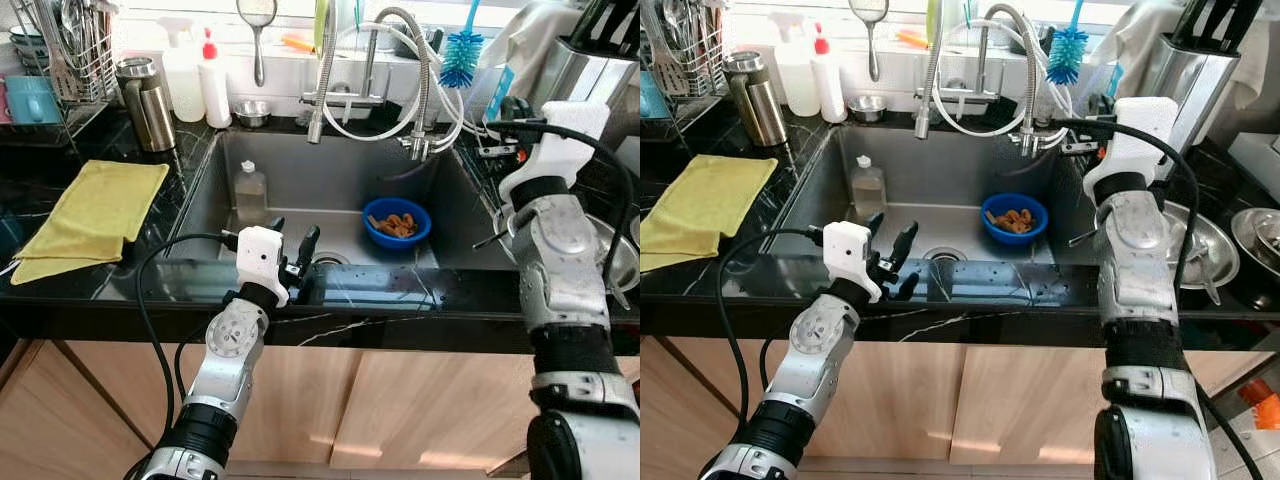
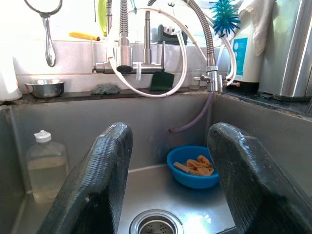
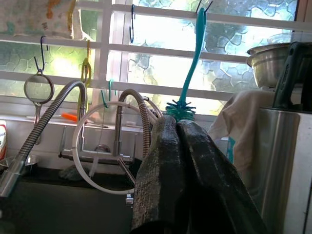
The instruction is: Kitchen organization
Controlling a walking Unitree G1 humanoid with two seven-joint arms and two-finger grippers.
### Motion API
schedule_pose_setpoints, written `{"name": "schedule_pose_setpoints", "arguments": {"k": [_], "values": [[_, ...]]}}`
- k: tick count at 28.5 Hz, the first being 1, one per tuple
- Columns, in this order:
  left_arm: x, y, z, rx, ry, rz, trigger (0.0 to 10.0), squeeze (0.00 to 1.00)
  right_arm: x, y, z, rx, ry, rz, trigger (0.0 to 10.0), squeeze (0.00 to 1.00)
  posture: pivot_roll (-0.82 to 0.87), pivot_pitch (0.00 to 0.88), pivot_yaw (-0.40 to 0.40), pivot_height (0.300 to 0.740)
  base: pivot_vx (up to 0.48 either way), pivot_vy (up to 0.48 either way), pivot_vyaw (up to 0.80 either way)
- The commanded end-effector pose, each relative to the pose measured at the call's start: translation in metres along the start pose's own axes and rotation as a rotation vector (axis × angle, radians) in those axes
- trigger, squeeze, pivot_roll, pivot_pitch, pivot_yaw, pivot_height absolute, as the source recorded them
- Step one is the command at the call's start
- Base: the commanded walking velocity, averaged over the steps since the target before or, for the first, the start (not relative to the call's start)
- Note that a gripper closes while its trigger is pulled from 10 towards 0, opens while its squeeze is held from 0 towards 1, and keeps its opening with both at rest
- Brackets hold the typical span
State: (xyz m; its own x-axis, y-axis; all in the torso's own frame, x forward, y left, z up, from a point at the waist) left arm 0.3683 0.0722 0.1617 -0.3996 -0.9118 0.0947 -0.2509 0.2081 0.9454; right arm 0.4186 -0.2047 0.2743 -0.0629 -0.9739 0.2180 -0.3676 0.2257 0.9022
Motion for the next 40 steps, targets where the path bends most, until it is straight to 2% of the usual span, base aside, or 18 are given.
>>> {"name": "schedule_pose_setpoints", "arguments": {"k": [1, 7, 10, 14, 17, 19, 20, 22, 23, 25, 27, 29, 34, 40], "values": [[0.003, 0.005, -0.002, 0.017, -0.009, -0.007, 10.0, 0.00, 0.001, 0.007, -0.005, 0.026, 0.006, -0.018, 10.0, 0.00, 0.09, 0.011, -0.083, 0.740, 0.000, 0.000, 0.00], [0.000, 0.005, -0.001, 0.015, -0.002, -0.012, 10.0, 0.00, -0.004, 0.016, -0.022, 0.057, 0.043, -0.023, 10.0, 0.00, 0.10, 0.015, -0.087, 0.740, 0.000, 0.000, 0.00], [-0.001, 0.005, -0.002, 0.017, 0.001, -0.012, 10.0, 0.00, -0.003, 0.022, -0.025, 0.075, 0.040, -0.028, 10.0, 0.00, 0.10, 0.016, -0.088, 0.740, 0.000, 0.000, 0.00], [-0.001, 0.005, -0.002, 0.016, 0.006, -0.006, 10.0, 0.00, 0.003, 0.041, -0.036, 0.124, 0.041, -0.017, 10.0, 0.00, 0.09, 0.016, -0.086, 0.740, 0.000, 0.000, 0.00], [0.000, 0.004, -0.002, 0.012, 0.004, -0.005, 10.0, 0.00, 0.002, 0.042, -0.039, 0.120, 0.056, -0.002, 10.0, 0.00, 0.09, 0.017, -0.086, 0.740, 0.000, 0.000, 0.00], [0.000, 0.003, -0.002, 0.008, 0.002, -0.005, 10.0, 0.00, -0.005, 0.028, -0.039, 0.075, 0.087, -0.007, 10.0, 0.00, 0.09, 0.017, -0.087, 0.740, 0.000, 0.000, 0.00], [0.001, 0.002, -0.001, 0.005, 0.000, -0.005, 10.0, 0.00, -0.010, 0.011, -0.036, 0.015, 0.101, -0.023, 10.0, 0.00, 0.10, 0.013, -0.091, 0.740, 0.000, 0.000, 0.00], [0.001, 0.002, -0.001, 0.001, -0.002, -0.006, 10.0, 0.00, -0.015, -0.004, -0.033, -0.042, 0.108, -0.044, 10.0, 0.00, 0.10, 0.012, -0.093, 0.740, 0.000, 0.000, 0.00], [0.001, 0.001, -0.001, -0.003, -0.007, -0.007, 10.0, 0.00, -0.021, -0.022, -0.030, -0.108, 0.113, -0.064, 10.0, 0.00, 0.11, 0.010, -0.094, 0.740, 0.000, 0.000, 0.00], [0.002, 0.000, -0.001, -0.005, -0.008, -0.008, 10.0, 0.00, -0.024, -0.031, -0.028, -0.142, 0.111, -0.066, 10.0, 0.00, 0.11, 0.010, -0.094, 0.740, 0.000, 0.000, 0.00], [0.002, 0.000, -0.001, -0.005, -0.008, -0.008, 10.0, 0.00, -0.024, -0.031, -0.028, -0.141, 0.112, -0.066, 10.0, 0.00, 0.11, 0.010, -0.094, 0.740, 0.000, 0.000, 0.00], [0.002, 0.000, 0.000, -0.007, -0.010, -0.010, 10.0, 0.00, -0.040, -0.058, -0.017, -0.233, 0.132, -0.122, 10.0, 0.00, 0.12, 0.010, -0.100, 0.740, 0.000, 0.000, 0.00], [0.002, -0.002, 0.001, -0.018, -0.018, -0.011, 10.0, 0.00, -0.051, -0.077, -0.008, -0.310, 0.133, -0.201, 10.0, 0.00, 0.13, 0.006, -0.098, 0.740, 0.000, 0.000, 0.00], [0.005, -0.003, 0.002, -0.024, -0.029, -0.010, 10.0, 0.00, -0.054, -0.087, -0.002, -0.339, 0.122, -0.218, 10.0, 0.00, 0.13, 0.000, -0.095, 0.740, 0.000, 0.000, 0.00]]}}
Point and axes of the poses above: a point about 5 cm out from each wrist's last joint towards the gripper, its own z axis pointing back from the gripper into the wrist, its own y axis along the axis of the wrist's last joint, x = y × z, the point moved 5 cm from there along -z, pointing out of the wrist towards the gripper, and after that the axes turned 8 degrees about z, right-handed, at the moved point
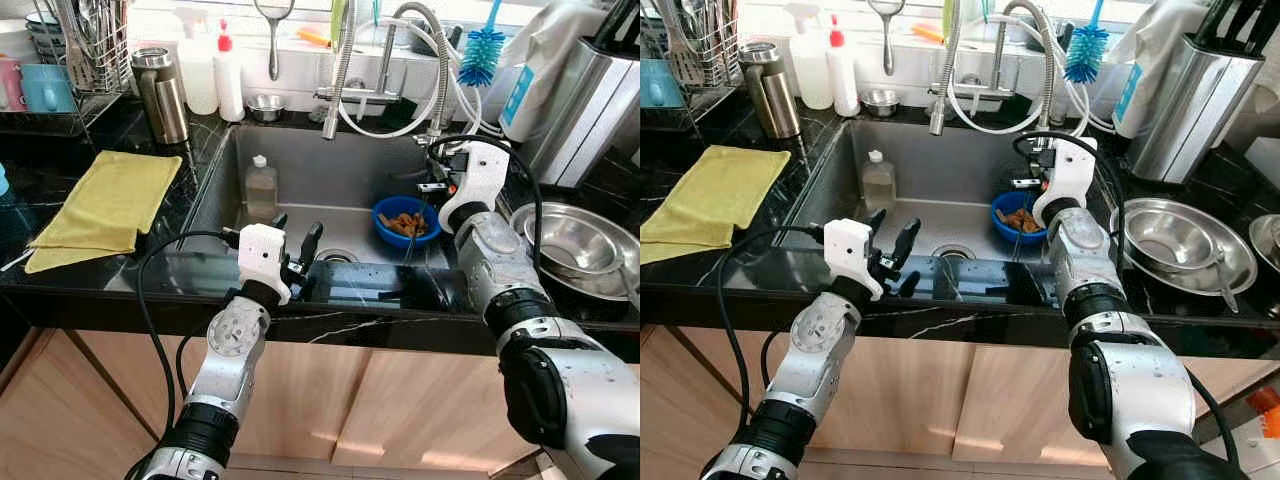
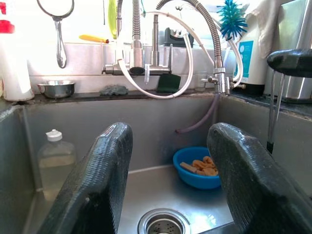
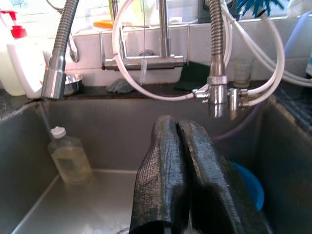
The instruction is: Kitchen organization
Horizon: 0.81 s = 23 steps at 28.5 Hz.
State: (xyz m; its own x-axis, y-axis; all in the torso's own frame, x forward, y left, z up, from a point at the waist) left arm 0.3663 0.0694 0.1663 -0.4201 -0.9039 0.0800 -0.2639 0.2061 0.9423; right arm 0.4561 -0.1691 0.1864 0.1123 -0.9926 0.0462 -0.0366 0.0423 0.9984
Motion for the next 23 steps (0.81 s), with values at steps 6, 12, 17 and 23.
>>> {"name": "schedule_pose_setpoints", "arguments": {"k": [6, 12, 17, 23], "values": [[0.0022, -0.0075, 0.0034, -0.036, -0.007, 0.001, 10.0, 0.00, 0.0029, -0.0022, 0.0003, -0.007, -0.014, -0.025, 10.0, 0.00, 0.13, 0.000, -0.096, 0.740, 0.000, 0.000, 0.00], [0.0021, -0.0071, 0.0018, -0.037, -0.009, 0.002, 10.0, 0.00, -0.0018, -0.0057, -0.0001, -0.023, -0.005, -0.017, 10.0, 0.00, 0.14, 0.001, -0.093, 0.740, 0.000, 0.000, 0.00], [0.0014, -0.0067, 0.0010, -0.037, -0.007, 0.001, 10.0, 0.00, -0.0018, -0.0055, -0.0004, -0.025, -0.007, -0.019, 10.0, 0.61, 0.14, 0.005, -0.093, 0.740, 0.000, 0.000, 0.00], [0.0015, -0.0071, 0.0019, -0.040, -0.007, 0.000, 10.0, 0.00, 0.0026, -0.0075, 0.0005, -0.035, -0.026, -0.013, 10.0, 1.00, 0.14, 0.012, -0.092, 0.740, 0.000, 0.000, 0.00]]}}
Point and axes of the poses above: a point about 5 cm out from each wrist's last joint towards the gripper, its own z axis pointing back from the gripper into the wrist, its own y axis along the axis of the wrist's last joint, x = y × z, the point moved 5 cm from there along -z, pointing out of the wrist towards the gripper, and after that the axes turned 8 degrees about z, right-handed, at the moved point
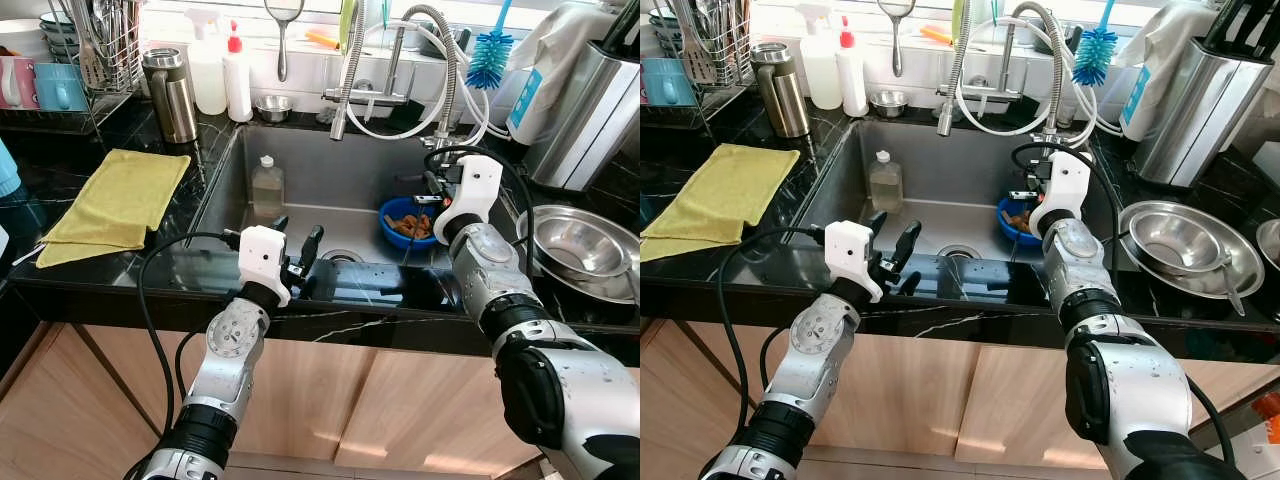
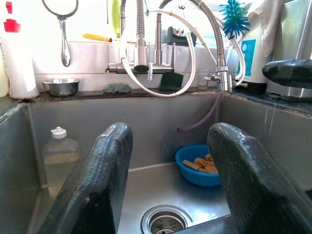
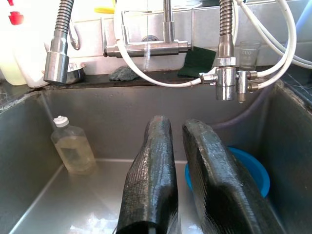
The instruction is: Kitchen organization
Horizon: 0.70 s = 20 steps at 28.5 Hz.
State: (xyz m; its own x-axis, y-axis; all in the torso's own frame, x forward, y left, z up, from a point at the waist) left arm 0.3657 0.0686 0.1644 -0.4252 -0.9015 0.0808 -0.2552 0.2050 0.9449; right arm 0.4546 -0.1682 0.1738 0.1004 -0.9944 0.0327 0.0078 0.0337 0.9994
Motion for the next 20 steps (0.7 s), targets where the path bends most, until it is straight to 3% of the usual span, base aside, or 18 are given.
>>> {"name": "schedule_pose_setpoints", "arguments": {"k": [1, 8, 9, 10, 13, 15, 17, 20], "values": [[0.001, -0.005, 0.001, -0.032, -0.002, -0.003, 10.0, 0.00, 0.005, 0.005, -0.001, 0.007, -0.018, 0.001, 10.0, 1.00, 0.14, 0.012, -0.092, 0.740, 0.000, 0.000, 0.00], [0.000, -0.005, 0.001, -0.034, -0.002, -0.004, 10.0, 0.00, 0.007, 0.006, -0.001, 0.013, -0.036, 0.009, 10.0, 1.00, 0.13, 0.024, -0.088, 0.740, 0.000, 0.000, 0.00], [0.000, -0.005, 0.001, -0.034, -0.002, -0.004, 10.0, 0.00, 0.007, 0.007, -0.001, 0.017, -0.036, 0.020, 10.0, 0.69, 0.13, 0.025, -0.088, 0.740, 0.000, 0.000, 0.00], [0.000, -0.005, 0.001, -0.035, -0.002, -0.004, 10.0, 0.00, 0.007, 0.010, -0.001, 0.031, -0.039, 0.038, 10.0, 0.00, 0.13, 0.026, -0.087, 0.740, 0.000, 0.000, 0.00], [-0.001, -0.005, 0.001, -0.036, -0.002, -0.005, 10.0, 0.00, 0.005, 0.032, -0.003, 0.117, -0.049, 0.091, 10.0, 0.00, 0.13, 0.030, -0.081, 0.740, 0.000, 0.000, 0.00], [-0.001, -0.005, 0.001, -0.036, -0.002, -0.005, 10.0, 0.00, 0.004, 0.035, -0.004, 0.129, -0.049, 0.094, 10.0, 0.00, 0.13, 0.030, -0.081, 0.740, 0.000, 0.000, 0.00], [-0.001, -0.005, 0.001, -0.038, -0.002, -0.006, 10.0, 0.00, -0.004, 0.069, -0.002, 0.277, -0.041, 0.078, 10.0, 0.00, 0.12, 0.032, -0.075, 0.740, 0.000, 0.000, 0.00], [-0.001, -0.006, 0.001, -0.039, -0.004, -0.007, 10.0, 0.00, -0.007, 0.075, -0.001, 0.303, -0.036, 0.085, 10.0, 0.00, 0.12, 0.033, -0.075, 0.740, 0.000, 0.000, 0.00]]}}
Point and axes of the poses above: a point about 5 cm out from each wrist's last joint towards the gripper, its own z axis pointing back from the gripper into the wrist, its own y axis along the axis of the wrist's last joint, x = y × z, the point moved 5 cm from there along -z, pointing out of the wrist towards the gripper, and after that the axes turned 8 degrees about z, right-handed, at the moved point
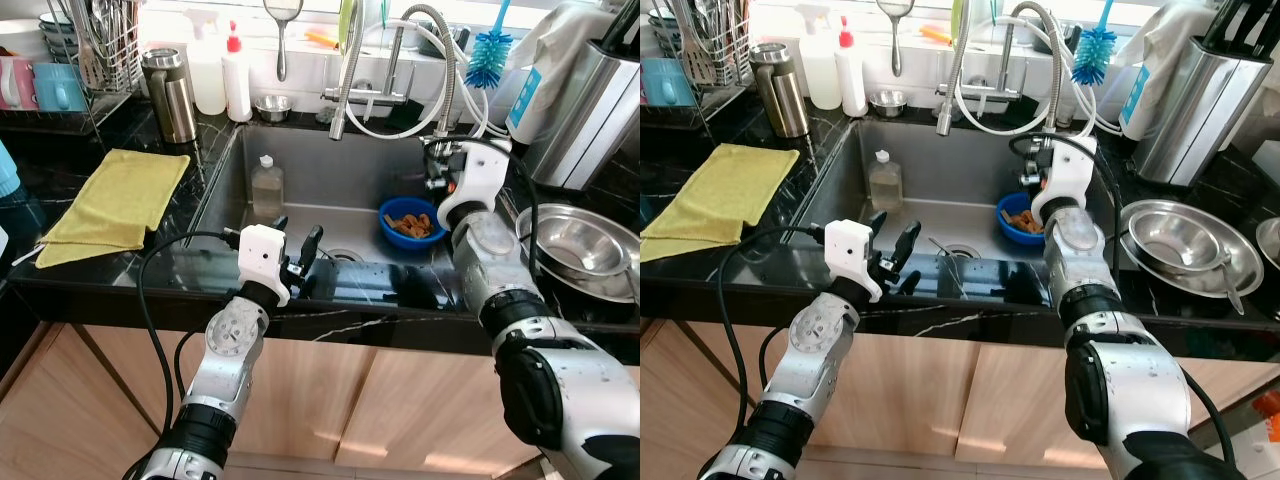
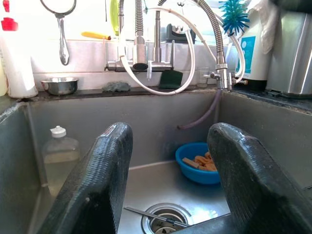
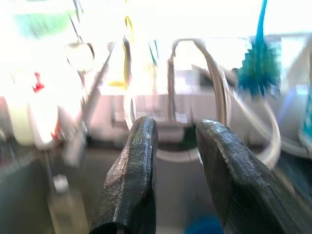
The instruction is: Kitchen organization
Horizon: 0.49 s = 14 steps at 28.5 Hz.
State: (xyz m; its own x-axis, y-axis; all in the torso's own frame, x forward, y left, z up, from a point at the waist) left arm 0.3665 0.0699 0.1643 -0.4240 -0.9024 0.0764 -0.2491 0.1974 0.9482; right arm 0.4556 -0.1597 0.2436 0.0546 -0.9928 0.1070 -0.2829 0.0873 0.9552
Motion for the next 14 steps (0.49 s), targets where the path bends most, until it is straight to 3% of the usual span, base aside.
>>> {"name": "schedule_pose_setpoints", "arguments": {"k": [1, 4, 7, 10, 14], "values": [[0.001, -0.006, 0.001, -0.030, -0.004, -0.003, 10.0, 0.00, 0.000, 0.004, -0.001, 0.014, -0.001, 0.005, 10.0, 0.00, 0.12, 0.033, -0.075, 0.740, 0.000, 0.000, 0.00], [0.001, -0.006, 0.001, -0.032, -0.004, -0.001, 10.0, 0.00, -0.010, 0.019, 0.019, 0.113, 0.024, 0.136, 10.0, 0.00, 0.11, 0.042, -0.078, 0.740, 0.000, 0.000, 0.00], [0.001, -0.006, 0.001, -0.033, -0.002, 0.000, 10.0, 0.00, -0.008, 0.020, 0.031, 0.122, 0.004, 0.139, 10.0, 0.00, 0.11, 0.044, -0.077, 0.740, 0.000, 0.000, 0.00], [0.002, -0.007, 0.001, -0.034, -0.002, 0.002, 10.0, 0.00, 0.003, 0.025, 0.060, 0.131, -0.082, 0.152, 10.0, 0.00, 0.10, 0.047, -0.076, 0.740, 0.000, 0.000, 0.00], [0.002, -0.007, 0.002, -0.035, -0.002, 0.004, 10.0, 0.00, 0.003, 0.025, 0.079, 0.120, -0.107, 0.169, 10.0, 0.00, 0.09, 0.046, -0.075, 0.740, 0.000, 0.000, 0.00]]}}
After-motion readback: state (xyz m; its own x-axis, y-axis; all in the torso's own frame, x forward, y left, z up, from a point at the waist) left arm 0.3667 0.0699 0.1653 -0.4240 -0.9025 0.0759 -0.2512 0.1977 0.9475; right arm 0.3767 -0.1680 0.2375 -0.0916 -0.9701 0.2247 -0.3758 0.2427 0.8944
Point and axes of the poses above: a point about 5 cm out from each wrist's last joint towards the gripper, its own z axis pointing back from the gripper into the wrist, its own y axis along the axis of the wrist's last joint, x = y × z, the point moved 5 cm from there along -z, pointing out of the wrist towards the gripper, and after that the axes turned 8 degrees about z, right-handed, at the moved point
